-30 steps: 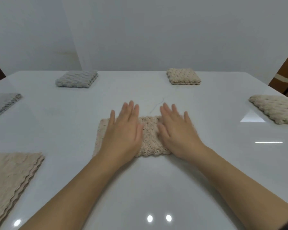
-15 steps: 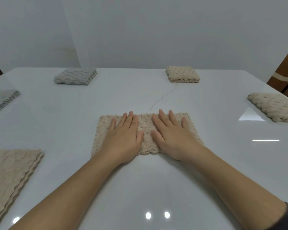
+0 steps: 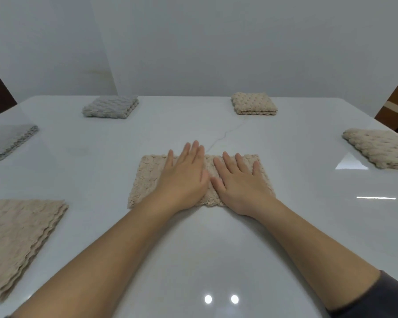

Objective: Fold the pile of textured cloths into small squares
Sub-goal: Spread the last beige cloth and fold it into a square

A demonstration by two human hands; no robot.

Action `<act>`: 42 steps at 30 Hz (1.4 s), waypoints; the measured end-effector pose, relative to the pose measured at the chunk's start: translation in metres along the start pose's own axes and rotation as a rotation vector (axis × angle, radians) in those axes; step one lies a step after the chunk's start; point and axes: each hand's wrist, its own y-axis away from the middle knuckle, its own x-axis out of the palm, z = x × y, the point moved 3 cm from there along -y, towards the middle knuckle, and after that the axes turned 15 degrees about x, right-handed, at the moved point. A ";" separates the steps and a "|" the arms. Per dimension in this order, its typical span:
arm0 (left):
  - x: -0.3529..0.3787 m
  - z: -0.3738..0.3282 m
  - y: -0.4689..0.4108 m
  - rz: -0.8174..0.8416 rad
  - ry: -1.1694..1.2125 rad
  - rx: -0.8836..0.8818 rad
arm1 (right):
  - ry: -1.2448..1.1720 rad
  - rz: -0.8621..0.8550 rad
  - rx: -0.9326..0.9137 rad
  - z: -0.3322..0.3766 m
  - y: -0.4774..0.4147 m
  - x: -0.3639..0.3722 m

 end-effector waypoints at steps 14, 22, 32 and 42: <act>0.008 0.033 0.037 0.028 0.003 -0.094 | -0.013 0.000 -0.007 -0.002 0.000 -0.001; -0.004 0.046 0.038 -0.045 -0.003 -0.201 | -0.008 -0.017 -0.005 -0.001 0.000 0.001; 0.011 0.044 0.036 -0.012 -0.009 -0.186 | -0.047 -0.066 -0.011 0.016 0.002 -0.016; 0.012 0.045 0.036 -0.011 -0.005 -0.179 | -0.005 -0.028 0.005 0.024 0.004 -0.004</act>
